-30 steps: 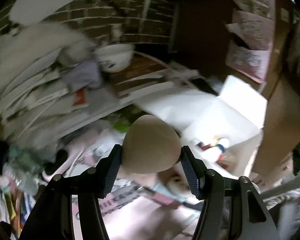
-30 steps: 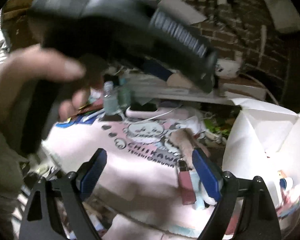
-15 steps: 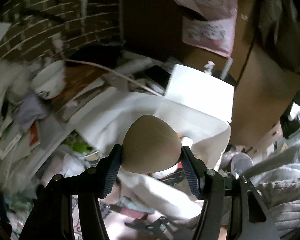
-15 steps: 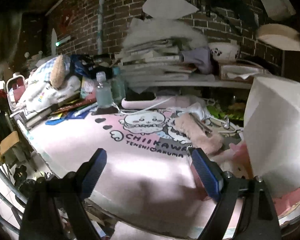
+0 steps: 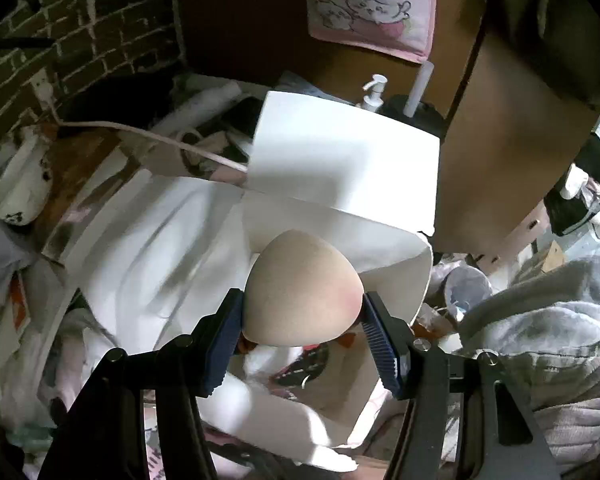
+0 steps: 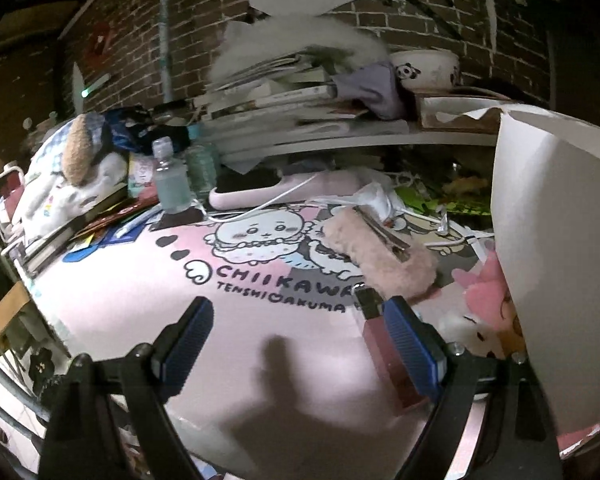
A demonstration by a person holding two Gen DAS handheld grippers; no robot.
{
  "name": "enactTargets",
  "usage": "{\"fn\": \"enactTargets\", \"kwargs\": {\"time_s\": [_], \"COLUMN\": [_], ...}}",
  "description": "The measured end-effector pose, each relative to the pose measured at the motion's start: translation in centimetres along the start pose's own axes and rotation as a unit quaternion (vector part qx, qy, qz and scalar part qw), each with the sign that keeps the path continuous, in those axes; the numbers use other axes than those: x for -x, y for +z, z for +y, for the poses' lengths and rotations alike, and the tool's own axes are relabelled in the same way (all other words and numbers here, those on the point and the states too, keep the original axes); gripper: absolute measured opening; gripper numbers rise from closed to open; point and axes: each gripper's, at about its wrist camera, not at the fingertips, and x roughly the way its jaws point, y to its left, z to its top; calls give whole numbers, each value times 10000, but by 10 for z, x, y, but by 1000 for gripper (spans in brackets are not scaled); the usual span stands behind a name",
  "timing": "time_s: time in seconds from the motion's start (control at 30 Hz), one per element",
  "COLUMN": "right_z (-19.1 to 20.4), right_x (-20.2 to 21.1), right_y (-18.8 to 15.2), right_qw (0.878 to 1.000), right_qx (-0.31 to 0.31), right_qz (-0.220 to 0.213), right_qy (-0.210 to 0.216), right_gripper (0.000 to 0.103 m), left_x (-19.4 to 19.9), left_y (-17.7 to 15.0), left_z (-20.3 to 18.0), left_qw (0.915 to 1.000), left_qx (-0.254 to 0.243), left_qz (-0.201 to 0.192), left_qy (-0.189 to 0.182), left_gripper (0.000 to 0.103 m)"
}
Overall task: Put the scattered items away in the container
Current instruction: 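Carry the sponge into the white box and open the left gripper, then grasp the pink rectangular case with the right gripper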
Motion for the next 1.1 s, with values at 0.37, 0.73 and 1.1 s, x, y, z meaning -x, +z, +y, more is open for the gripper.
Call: {"fn": "enactTargets", "kwargs": {"time_s": [0.37,0.73,1.1], "right_z": [-9,-16,0], "right_x": [-3,-2,36], "right_y": [2,2,-24], "right_qw": [9999,9999,9959], "right_qx": [-130,-151,222], "right_qz": [62,50,-850], "right_qy": [16,-66,-227], "right_gripper": [86,86,86], "left_x": [-15,31,116], "left_y": [0,-14,-97], "left_z": [-7,3,38], "left_qw": [9992,9976,9668], "left_qx": [-56,42,1266], "left_qz": [371,-396,-1616], "left_qy": [-133,559,1519], "left_gripper": [78,103,103]}}
